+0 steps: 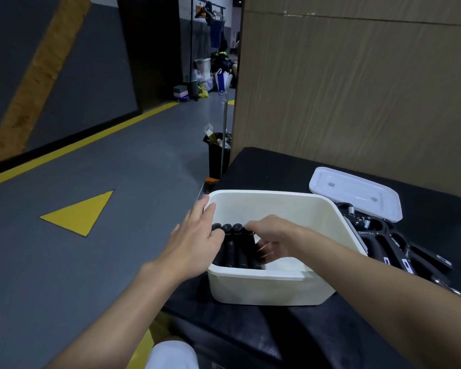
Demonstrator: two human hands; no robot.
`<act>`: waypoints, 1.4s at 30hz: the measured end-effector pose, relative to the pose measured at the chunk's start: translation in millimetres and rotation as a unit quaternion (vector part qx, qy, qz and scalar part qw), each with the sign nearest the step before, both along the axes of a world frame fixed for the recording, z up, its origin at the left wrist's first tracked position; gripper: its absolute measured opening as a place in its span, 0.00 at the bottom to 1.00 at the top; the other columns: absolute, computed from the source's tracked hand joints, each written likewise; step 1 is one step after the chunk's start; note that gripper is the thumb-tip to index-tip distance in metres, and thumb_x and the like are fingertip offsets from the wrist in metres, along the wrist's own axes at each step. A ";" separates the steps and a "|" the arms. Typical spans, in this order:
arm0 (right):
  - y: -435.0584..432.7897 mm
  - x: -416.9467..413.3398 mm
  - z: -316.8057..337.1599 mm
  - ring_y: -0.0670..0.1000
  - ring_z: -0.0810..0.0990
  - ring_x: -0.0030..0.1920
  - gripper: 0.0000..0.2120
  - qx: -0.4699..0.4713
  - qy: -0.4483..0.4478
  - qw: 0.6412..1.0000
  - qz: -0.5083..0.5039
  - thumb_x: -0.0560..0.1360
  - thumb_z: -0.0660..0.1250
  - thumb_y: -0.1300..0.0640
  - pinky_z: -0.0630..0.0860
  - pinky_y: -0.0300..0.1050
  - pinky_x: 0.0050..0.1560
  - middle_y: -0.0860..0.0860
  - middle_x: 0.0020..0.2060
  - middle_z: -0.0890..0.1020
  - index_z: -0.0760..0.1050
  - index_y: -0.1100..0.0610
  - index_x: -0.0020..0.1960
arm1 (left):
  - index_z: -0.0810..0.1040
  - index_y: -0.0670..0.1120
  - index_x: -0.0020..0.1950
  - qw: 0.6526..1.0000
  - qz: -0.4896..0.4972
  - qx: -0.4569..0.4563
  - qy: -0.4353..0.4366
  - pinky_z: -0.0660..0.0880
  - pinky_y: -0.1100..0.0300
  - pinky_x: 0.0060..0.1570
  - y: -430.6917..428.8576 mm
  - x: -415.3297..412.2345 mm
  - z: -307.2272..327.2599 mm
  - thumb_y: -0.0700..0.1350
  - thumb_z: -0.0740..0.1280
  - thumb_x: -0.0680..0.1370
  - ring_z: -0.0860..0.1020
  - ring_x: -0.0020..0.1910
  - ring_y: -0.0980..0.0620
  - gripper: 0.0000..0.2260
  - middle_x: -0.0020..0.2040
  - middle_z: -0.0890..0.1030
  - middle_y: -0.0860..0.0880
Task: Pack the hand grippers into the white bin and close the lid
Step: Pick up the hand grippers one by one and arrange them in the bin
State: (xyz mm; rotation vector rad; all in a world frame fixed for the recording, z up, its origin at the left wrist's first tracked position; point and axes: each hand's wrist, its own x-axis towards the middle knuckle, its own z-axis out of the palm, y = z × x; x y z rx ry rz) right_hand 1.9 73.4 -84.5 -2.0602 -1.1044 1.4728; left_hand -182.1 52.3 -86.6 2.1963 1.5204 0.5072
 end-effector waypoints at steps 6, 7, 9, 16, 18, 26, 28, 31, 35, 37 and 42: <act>-4.5 11.8 3.8 0.61 0.82 0.42 0.13 -0.014 0.011 0.998 0.063 0.78 0.59 0.59 0.82 0.56 0.51 0.62 0.49 0.81 0.74 0.59 0.60 | 0.57 0.47 0.78 1.000 0.000 0.001 0.004 0.61 0.47 0.71 0.7 0.0 -0.1 0.46 0.53 0.82 0.56 0.77 0.52 0.24 0.80 0.48 0.56; -5.6 14.0 3.7 0.60 0.82 0.42 0.12 -0.011 0.023 0.997 0.078 0.78 0.60 0.61 0.82 0.55 0.50 0.61 0.48 0.81 0.74 0.58 0.60 | 0.58 0.46 0.78 1.000 0.000 0.000 0.003 0.61 0.47 0.71 0.7 -0.1 0.1 0.45 0.53 0.82 0.56 0.77 0.52 0.23 0.80 0.48 0.56; -8.3 17.9 2.7 0.58 0.81 0.40 0.13 -0.012 0.045 0.993 0.106 0.77 0.63 0.67 0.82 0.53 0.47 0.59 0.47 0.80 0.72 0.55 0.60 | 0.58 0.47 0.78 1.000 -0.001 -0.002 0.002 0.61 0.47 0.71 0.3 -0.6 0.2 0.45 0.53 0.81 0.56 0.77 0.51 0.23 0.80 0.48 0.56; -10.7 18.9 -8.2 0.55 0.82 0.35 0.20 0.028 0.020 0.994 0.108 0.75 0.66 0.72 0.83 0.47 0.42 0.58 0.39 0.81 0.70 0.55 0.62 | 0.55 0.48 0.79 1.000 0.001 -0.008 0.001 0.60 0.46 0.72 0.4 -0.7 0.0 0.46 0.53 0.82 0.55 0.77 0.52 0.25 0.80 0.47 0.57; -10.5 18.7 -11.5 0.55 0.81 0.36 0.20 0.039 0.021 0.993 0.106 0.74 0.67 0.73 0.83 0.49 0.46 0.57 0.37 0.80 0.69 0.57 0.62 | 0.55 0.48 0.79 1.000 0.000 -0.010 -0.001 0.60 0.46 0.72 1.2 -0.7 -0.1 0.46 0.53 0.82 0.55 0.77 0.52 0.25 0.81 0.47 0.57; -8.3 19.5 -9.4 0.56 0.82 0.40 0.16 0.027 0.015 0.994 0.107 0.74 0.68 0.72 0.81 0.54 0.54 0.60 0.45 0.81 0.70 0.60 0.58 | 0.58 0.48 0.78 1.000 0.001 -0.003 0.004 0.61 0.46 0.71 2.3 -0.3 -2.5 0.46 0.53 0.82 0.56 0.77 0.51 0.24 0.81 0.47 0.56; -9.2 21.0 -6.2 0.59 0.84 0.45 0.20 0.036 -0.023 0.991 0.125 0.74 0.70 0.68 0.82 0.53 0.53 0.61 0.49 0.82 0.68 0.58 0.62 | 0.59 0.52 0.78 1.000 -0.004 0.004 0.014 0.60 0.46 0.71 2.6 -0.9 -2.7 0.47 0.52 0.82 0.55 0.78 0.51 0.23 0.81 0.47 0.55; -14.3 25.4 -0.8 0.58 0.85 0.49 0.23 0.066 -0.071 0.987 0.128 0.75 0.71 0.60 0.83 0.51 0.50 0.58 0.54 0.81 0.67 0.56 0.66 | 0.62 0.56 0.77 0.999 -0.012 0.011 0.030 0.60 0.46 0.72 2.6 -1.4 -1.5 0.48 0.52 0.82 0.55 0.78 0.50 0.22 0.81 0.47 0.52; -28.6 36.7 9.4 0.52 0.84 0.43 0.15 0.190 -0.108 0.972 0.085 0.76 0.67 0.60 0.81 0.47 0.45 0.55 0.48 0.82 0.72 0.58 0.61 | 0.63 0.57 0.76 0.998 -0.016 0.015 0.053 0.60 0.47 0.71 1.7 -0.1 1.8 0.48 0.52 0.81 0.54 0.78 0.50 0.22 0.81 0.47 0.50; -39.0 45.0 15.9 0.52 0.85 0.43 0.09 0.266 -0.119 0.955 0.050 0.76 0.65 0.61 0.81 0.51 0.47 0.54 0.45 0.83 0.76 0.57 0.56 | 0.63 0.57 0.76 0.998 -0.014 0.017 0.064 0.61 0.47 0.70 1.2 0.8 4.0 0.48 0.52 0.81 0.55 0.78 0.49 0.22 0.81 0.47 0.49; -68.0 72.1 30.2 0.52 0.84 0.44 0.07 0.385 -0.142 0.912 0.011 0.75 0.65 0.63 0.80 0.48 0.47 0.52 0.41 0.84 0.79 0.53 0.46 | 0.62 0.59 0.76 0.995 -0.011 0.016 0.095 0.61 0.47 0.70 -0.4 2.5 7.6 0.49 0.52 0.81 0.55 0.78 0.49 0.22 0.81 0.47 0.49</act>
